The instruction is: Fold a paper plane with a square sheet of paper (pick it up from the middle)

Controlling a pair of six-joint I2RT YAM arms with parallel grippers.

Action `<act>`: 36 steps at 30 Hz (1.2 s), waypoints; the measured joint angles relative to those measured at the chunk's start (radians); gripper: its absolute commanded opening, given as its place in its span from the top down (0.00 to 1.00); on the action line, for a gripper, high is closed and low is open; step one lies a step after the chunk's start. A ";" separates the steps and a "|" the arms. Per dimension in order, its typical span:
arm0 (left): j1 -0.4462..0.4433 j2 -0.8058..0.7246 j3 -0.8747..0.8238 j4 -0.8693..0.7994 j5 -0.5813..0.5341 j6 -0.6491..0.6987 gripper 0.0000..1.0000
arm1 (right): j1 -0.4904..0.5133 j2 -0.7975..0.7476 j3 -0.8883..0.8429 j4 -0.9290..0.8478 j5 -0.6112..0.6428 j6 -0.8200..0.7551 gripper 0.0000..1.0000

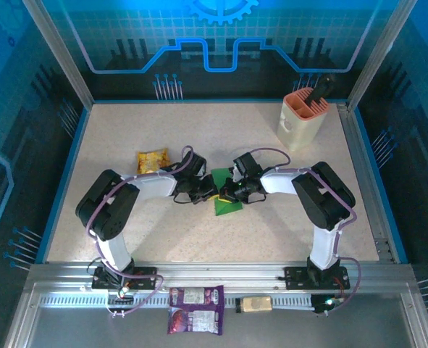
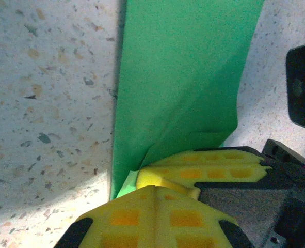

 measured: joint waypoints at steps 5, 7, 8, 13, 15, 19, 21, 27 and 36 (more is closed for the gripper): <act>0.000 0.021 0.026 -0.024 -0.004 0.002 1.00 | -0.001 0.001 0.000 0.000 0.000 0.000 0.99; 0.000 0.028 0.035 -0.035 -0.009 0.003 1.00 | -0.001 0.001 0.000 0.001 0.000 0.001 0.99; 0.000 0.032 0.040 -0.038 -0.011 0.003 1.00 | -0.001 0.001 0.000 0.001 0.000 0.001 0.99; 0.002 0.049 0.052 -0.053 -0.013 0.003 1.00 | -0.001 0.001 -0.001 0.003 -0.002 0.001 0.98; 0.002 0.054 0.053 -0.053 -0.023 0.003 1.00 | -0.002 0.001 -0.002 0.005 -0.005 0.000 0.98; 0.003 0.076 0.058 -0.058 -0.038 0.007 1.00 | -0.002 -0.005 -0.008 0.018 -0.009 0.000 0.97; 0.002 0.078 0.062 -0.063 -0.041 0.010 1.00 | -0.002 -0.007 -0.008 0.018 -0.008 -0.003 0.96; 0.001 0.088 0.077 -0.072 -0.042 0.012 1.00 | -0.008 -0.035 -0.008 -0.005 -0.007 -0.025 0.95; 0.001 0.094 0.087 -0.076 -0.042 0.033 1.00 | -0.028 -0.066 -0.006 -0.027 0.005 -0.068 0.95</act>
